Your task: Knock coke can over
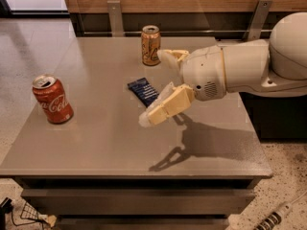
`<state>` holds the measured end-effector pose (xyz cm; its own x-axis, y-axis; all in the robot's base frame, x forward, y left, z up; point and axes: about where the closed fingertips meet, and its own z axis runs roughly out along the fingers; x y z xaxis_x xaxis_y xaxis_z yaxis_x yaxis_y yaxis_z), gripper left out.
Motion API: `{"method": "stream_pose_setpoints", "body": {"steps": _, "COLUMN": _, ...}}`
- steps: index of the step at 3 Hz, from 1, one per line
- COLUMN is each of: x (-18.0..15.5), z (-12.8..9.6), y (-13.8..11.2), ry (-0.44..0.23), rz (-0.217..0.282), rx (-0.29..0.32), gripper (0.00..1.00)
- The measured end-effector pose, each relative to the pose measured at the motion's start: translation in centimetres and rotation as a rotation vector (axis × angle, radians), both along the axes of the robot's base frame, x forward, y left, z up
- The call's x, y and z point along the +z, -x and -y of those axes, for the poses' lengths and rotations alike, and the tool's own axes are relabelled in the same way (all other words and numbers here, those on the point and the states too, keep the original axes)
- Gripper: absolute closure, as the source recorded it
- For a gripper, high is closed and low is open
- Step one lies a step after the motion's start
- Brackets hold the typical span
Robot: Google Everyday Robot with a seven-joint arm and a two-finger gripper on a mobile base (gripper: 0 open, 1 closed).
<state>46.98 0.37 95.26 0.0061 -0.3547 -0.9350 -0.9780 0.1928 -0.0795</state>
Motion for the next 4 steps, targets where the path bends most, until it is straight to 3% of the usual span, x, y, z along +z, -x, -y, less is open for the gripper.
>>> {"method": "stream_pose_setpoints", "body": {"steps": 1, "x": -0.5, "z": -1.7, "y": -0.4, "ry": -0.005, "rz": 0.009, "rx": -0.003, "gripper": 0.0}}
{"method": "stream_pose_setpoints", "body": {"steps": 4, "x": -3.4, "z": -12.9, "y": -4.6, "ry": -0.143, "rz": 0.056, "rx": -0.001, "gripper": 0.0}}
